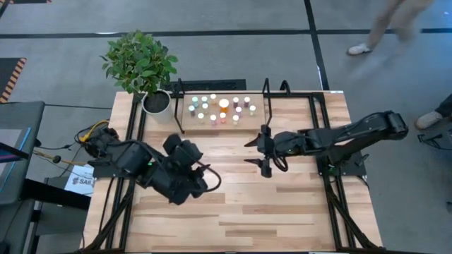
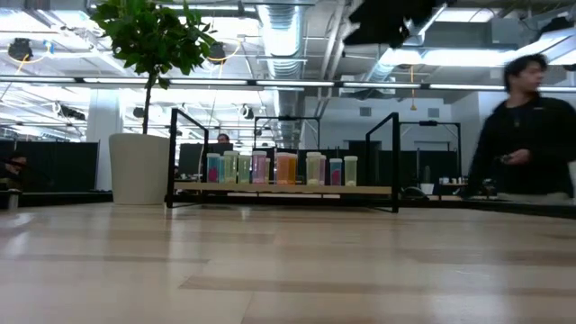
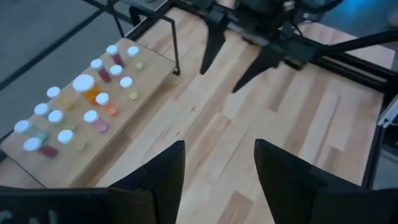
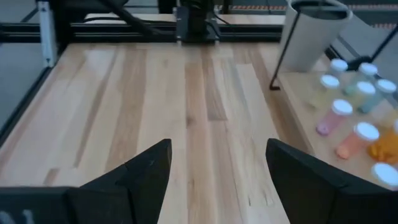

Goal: Pick and place medicine bottles onto shelf by color
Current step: Return to Home Position

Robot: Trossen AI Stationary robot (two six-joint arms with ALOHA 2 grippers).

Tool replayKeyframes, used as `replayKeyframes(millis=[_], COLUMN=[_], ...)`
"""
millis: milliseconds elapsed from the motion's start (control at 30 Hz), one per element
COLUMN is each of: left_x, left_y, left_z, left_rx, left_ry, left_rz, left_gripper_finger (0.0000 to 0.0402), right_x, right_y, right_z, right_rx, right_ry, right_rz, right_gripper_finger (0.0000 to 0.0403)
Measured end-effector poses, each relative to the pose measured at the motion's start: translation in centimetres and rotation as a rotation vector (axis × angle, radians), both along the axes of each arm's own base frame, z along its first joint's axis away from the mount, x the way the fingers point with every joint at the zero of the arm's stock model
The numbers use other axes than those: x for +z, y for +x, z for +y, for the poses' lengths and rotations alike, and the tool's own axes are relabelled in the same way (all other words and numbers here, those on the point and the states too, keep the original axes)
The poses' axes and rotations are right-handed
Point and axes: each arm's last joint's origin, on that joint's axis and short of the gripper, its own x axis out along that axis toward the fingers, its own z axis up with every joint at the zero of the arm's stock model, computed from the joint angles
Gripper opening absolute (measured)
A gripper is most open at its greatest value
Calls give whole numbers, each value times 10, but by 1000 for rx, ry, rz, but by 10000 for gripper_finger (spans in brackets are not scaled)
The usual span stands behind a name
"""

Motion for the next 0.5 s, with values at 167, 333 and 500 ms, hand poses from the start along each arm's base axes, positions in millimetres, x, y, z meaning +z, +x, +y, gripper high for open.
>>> replayKeyframes(millis=[167,333,500], left_x=[-1,-1,-1], left_y=[-1,-1,-1], left_z=[-3,-3,-3], left_rx=[-16,-46,-79], left_ry=[21,54,88], left_rz=[6,24,44], left_gripper_finger=[181,181,181], right_x=[-23,-50,-60], right_y=[-2,-7,-21], right_z=[-6,-15,-17], right_rx=[-28,-94,-102], right_ry=[15,84,118], right_rz=[-11,-5,-58], right_gripper_finger=[285,285,286])
